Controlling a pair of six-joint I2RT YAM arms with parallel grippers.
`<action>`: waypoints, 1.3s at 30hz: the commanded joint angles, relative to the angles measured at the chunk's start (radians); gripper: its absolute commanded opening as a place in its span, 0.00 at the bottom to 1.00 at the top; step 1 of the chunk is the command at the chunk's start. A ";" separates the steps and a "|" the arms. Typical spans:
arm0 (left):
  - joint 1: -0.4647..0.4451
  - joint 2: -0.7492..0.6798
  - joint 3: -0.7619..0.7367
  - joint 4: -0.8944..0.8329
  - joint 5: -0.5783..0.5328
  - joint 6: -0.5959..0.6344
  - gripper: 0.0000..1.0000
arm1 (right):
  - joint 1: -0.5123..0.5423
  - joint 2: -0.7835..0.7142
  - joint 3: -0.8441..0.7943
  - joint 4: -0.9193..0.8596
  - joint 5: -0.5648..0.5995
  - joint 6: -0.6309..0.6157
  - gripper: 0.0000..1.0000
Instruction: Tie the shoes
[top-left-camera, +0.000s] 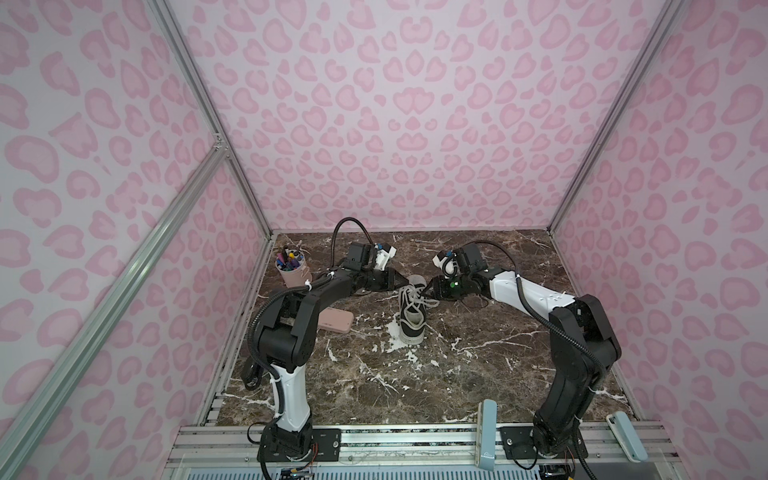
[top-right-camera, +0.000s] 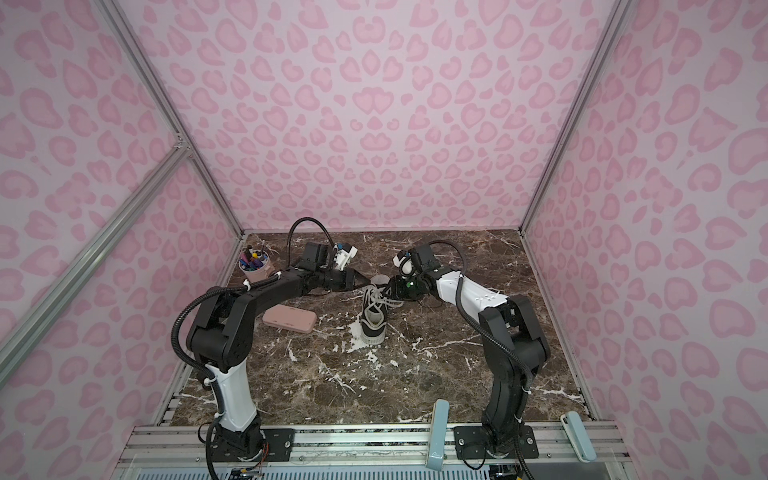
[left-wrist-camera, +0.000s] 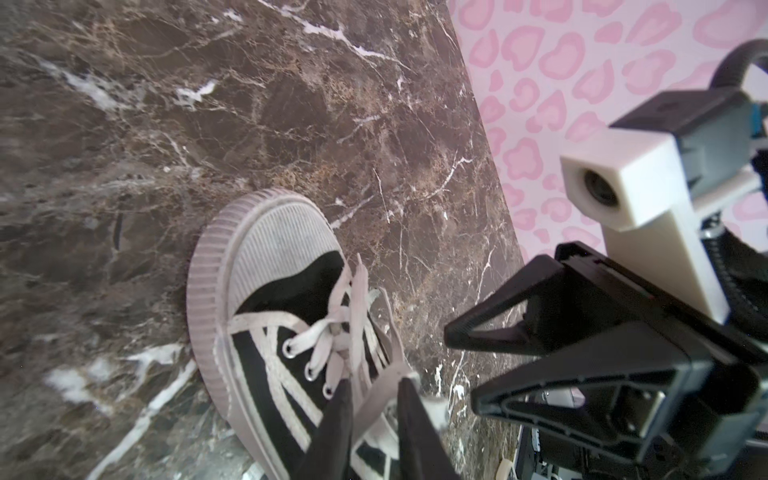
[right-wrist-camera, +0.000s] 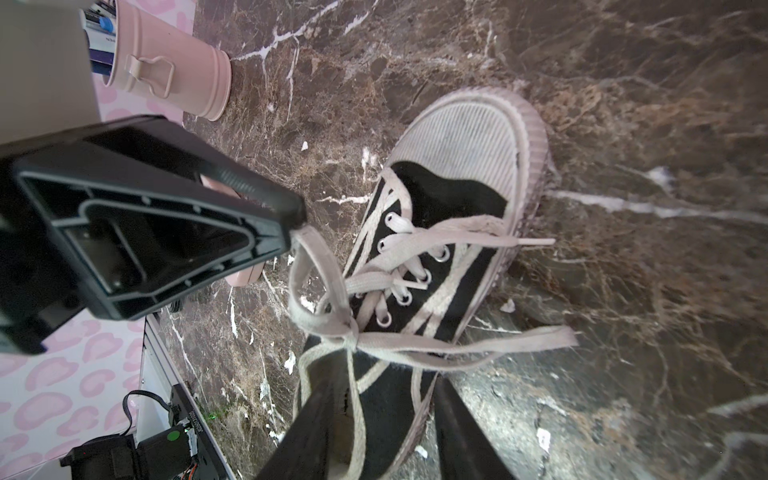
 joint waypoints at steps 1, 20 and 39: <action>0.003 0.007 0.023 -0.012 -0.023 -0.017 0.35 | -0.001 -0.005 -0.005 -0.001 0.000 -0.004 0.42; -0.037 -0.270 -0.243 -0.046 -0.111 -0.102 0.48 | -0.051 -0.033 -0.032 0.025 -0.003 -0.003 0.42; -0.084 -0.099 -0.097 -0.034 -0.128 -0.142 0.42 | -0.075 -0.061 -0.076 0.036 -0.014 -0.007 0.41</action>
